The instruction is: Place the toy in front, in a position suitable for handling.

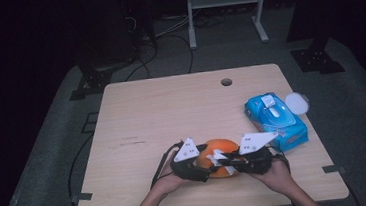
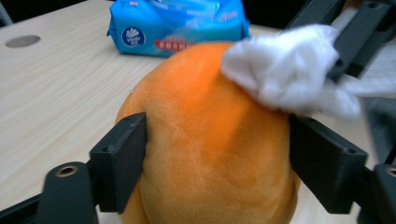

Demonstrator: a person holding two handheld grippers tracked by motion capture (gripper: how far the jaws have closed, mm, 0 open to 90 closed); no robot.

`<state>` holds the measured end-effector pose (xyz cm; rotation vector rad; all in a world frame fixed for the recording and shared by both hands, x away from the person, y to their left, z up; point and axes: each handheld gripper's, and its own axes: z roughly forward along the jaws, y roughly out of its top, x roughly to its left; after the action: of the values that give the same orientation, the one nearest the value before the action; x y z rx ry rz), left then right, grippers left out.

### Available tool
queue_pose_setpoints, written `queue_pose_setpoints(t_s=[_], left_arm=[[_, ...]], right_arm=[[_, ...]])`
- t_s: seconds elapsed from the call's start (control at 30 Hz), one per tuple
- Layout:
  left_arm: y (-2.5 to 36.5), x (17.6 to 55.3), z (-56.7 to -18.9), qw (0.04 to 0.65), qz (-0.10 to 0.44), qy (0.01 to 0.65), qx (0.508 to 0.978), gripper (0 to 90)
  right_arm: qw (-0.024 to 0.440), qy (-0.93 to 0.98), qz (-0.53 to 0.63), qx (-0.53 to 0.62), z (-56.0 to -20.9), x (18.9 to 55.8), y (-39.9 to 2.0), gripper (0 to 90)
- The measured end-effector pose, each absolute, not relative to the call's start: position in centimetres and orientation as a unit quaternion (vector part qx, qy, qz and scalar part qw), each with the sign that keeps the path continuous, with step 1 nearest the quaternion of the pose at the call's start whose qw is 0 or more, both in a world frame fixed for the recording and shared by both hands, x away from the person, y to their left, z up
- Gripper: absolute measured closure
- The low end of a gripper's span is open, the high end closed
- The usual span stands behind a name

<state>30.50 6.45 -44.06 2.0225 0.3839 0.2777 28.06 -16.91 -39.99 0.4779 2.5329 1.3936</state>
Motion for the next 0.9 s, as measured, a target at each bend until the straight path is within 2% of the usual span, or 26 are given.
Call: queue_pose_setpoints(t_s=[0.1,0.33,0.53,0.63,0.8,0.9], left_arm=[[7.0,30.6,-44.3,0.51,0.109,0.169,0.836,24.3],[7.2,30.6,-44.6,0.509,0.098,0.156,0.841,23.2],[7.2,30.6,-44.8,0.507,0.097,0.163,0.841,22.2],[7.5,30.6,-44.7,0.503,0.1,0.161,0.843,21.9],[7.7,30.7,-44.8,0.505,0.094,0.159,0.843,21.8],[8.0,30.7,-44.8,0.502,0.09,0.16,0.845,21.3]], right_arm=[[0.111,0.86,0.468,0.169,-40.0,28.5,-17.2,80.9],[0.124,0.842,0.471,0.233,-40.6,29.3,-21.9,80.9],[0.111,0.854,0.474,0.186,-40.2,27.9,-18.6,80.8],[0.122,0.867,0.453,0.169,-40.3,27.6,-17.6,81.0],[0.1,0.847,0.471,0.225,-41.0,29.3,-21.1,81.0],[0.124,0.853,0.443,0.246,-41.6,29.5,-22.5,80.9]])
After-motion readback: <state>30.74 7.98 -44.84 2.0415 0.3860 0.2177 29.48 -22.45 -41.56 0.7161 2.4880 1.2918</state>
